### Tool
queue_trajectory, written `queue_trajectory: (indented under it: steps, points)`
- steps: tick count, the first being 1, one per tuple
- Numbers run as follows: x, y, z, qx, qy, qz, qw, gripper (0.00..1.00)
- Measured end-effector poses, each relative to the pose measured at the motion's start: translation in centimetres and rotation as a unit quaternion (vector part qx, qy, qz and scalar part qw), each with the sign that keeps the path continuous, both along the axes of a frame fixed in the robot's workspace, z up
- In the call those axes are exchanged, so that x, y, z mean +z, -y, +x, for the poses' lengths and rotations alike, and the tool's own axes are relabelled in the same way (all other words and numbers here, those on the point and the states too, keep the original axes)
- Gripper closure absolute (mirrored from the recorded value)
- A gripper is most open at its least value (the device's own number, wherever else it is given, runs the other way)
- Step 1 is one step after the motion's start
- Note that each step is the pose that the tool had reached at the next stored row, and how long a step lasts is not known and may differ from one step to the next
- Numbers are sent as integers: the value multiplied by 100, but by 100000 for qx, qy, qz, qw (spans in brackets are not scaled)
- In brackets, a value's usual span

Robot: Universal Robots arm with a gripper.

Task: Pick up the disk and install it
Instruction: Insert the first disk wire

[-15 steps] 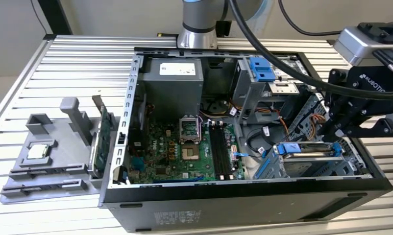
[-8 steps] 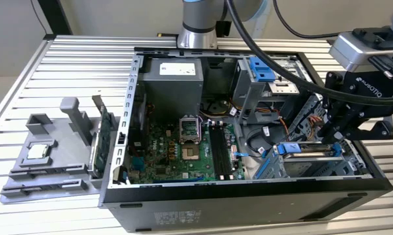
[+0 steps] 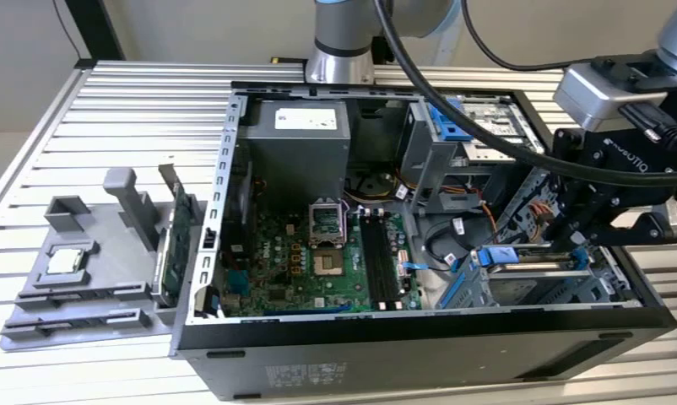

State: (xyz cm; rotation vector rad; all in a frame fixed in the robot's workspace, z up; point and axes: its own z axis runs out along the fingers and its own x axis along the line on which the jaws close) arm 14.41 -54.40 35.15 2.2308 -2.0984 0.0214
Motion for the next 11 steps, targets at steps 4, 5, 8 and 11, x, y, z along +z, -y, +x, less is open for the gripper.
queue_trajectory:
  steps: [4, 5, 8, 11]
  points:
    - [-17, -4, -67, 77, 396, -941, 99995, 100]
    - [-18, -8, -76, 112, 470, -1313, 99990, 100]
    - [-19, -9, -79, 137, 488, -1837, 99982, 100]
    - [-18, -32, -80, 169, 486, -2036, 99978, 100]
